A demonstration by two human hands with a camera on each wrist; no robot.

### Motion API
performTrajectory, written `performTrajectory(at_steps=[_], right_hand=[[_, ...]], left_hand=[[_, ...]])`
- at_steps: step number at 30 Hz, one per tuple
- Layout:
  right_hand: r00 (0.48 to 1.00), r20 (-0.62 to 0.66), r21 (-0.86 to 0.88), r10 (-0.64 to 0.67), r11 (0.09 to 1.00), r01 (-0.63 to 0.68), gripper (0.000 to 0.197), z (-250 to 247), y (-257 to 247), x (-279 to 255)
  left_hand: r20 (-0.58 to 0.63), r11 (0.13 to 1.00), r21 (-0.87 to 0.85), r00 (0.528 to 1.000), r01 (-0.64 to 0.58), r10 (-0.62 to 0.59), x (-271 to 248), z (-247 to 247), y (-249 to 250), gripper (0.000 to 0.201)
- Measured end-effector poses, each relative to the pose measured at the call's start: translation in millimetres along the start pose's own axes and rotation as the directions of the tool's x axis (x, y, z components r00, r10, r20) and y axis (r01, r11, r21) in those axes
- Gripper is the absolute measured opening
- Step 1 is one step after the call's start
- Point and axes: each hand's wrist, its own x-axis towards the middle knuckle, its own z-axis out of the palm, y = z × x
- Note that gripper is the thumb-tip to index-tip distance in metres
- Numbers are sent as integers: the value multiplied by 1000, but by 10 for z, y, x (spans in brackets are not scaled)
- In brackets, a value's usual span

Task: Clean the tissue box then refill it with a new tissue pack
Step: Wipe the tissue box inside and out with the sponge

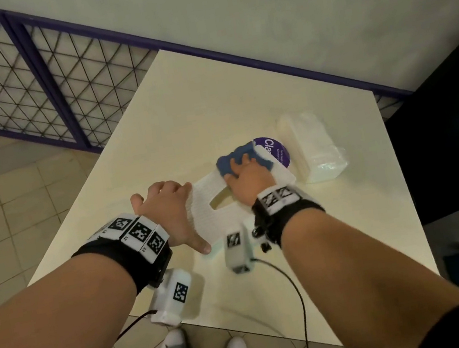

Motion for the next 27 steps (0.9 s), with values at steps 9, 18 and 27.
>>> performTrajectory(at_steps=[9, 18, 27], right_hand=[[940, 86, -222, -330, 913, 341, 51, 205, -313, -204], [897, 92, -48, -433, 898, 438, 47, 245, 50, -530], [982, -44, 275, -181, 943, 186, 64, 223, 363, -547]], left_hand=[[-24, 1000, 10, 1000, -4, 5, -9, 13, -6, 133], [-20, 999, 30, 999, -26, 27, -28, -3, -21, 138], [-59, 956, 50, 955, -287, 290, -198, 39, 407, 119]])
